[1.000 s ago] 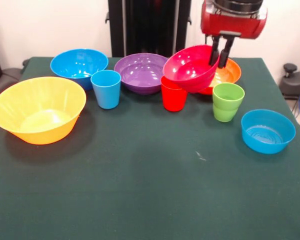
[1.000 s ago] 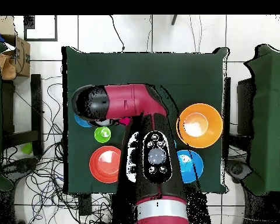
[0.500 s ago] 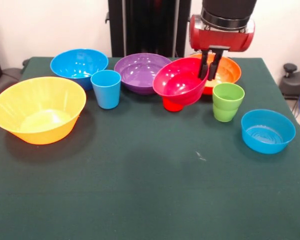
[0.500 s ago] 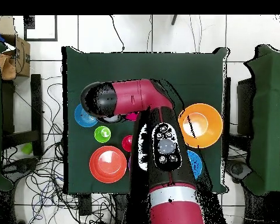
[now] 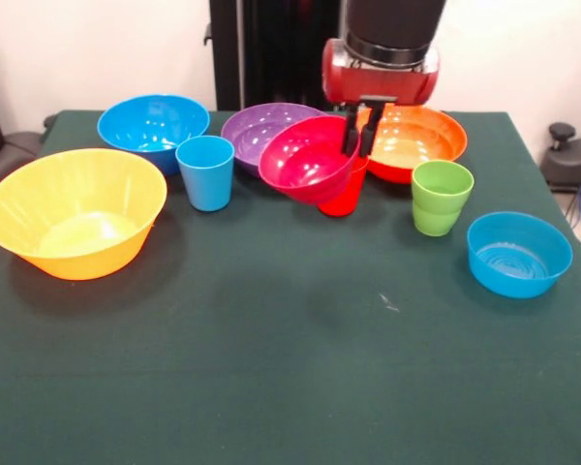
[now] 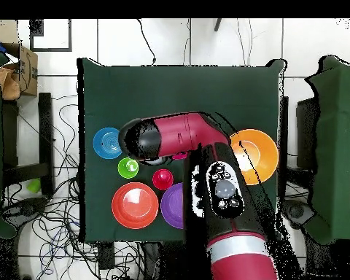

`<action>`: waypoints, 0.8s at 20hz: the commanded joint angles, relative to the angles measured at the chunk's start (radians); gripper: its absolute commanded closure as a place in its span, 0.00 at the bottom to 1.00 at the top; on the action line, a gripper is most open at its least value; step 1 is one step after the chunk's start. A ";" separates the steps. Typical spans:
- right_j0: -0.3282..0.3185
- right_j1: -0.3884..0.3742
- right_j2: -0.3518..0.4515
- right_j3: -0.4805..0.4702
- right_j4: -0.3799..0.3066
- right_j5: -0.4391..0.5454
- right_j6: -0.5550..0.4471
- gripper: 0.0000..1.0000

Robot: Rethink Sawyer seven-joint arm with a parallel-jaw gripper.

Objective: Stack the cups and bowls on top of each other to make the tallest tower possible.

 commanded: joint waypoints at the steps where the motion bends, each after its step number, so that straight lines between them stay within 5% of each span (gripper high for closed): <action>1: -0.050 0.064 0.137 0.109 -0.149 -0.111 -0.285 1.00; 16: -0.045 0.189 0.197 -0.059 -0.232 -0.062 -0.247 1.00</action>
